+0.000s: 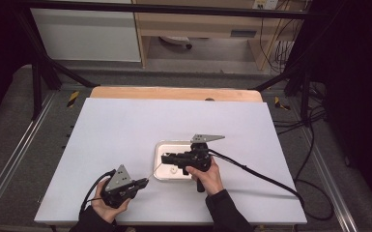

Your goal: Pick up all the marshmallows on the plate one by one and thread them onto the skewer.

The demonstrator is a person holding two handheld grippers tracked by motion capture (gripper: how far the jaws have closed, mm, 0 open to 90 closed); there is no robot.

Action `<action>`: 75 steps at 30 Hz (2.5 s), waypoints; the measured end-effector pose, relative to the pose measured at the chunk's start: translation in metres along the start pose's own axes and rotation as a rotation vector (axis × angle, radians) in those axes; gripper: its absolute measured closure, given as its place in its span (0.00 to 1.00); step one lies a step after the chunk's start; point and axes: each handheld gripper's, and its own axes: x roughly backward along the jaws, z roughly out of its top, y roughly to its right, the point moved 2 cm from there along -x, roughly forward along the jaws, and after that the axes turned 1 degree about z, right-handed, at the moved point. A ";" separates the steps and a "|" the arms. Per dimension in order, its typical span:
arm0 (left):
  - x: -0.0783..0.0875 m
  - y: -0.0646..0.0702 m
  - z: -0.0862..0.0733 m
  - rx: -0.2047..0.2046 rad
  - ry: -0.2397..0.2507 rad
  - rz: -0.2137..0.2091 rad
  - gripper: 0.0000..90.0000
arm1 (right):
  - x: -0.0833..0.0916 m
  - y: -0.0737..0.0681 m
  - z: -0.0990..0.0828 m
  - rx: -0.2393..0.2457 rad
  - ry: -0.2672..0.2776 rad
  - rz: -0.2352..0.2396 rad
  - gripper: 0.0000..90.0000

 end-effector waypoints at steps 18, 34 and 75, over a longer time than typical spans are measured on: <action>-0.022 0.005 0.003 0.029 -0.028 0.029 0.98 | -0.025 0.001 -0.036 0.007 -0.066 -0.018 0.84; -0.009 -0.008 -0.001 0.073 -0.009 0.046 0.98 | -0.005 0.000 -0.018 0.156 -0.067 -0.196 0.30; -0.004 -0.015 -0.009 0.092 -0.026 0.046 0.98 | -0.021 0.032 -0.047 0.321 -0.330 -0.393 0.74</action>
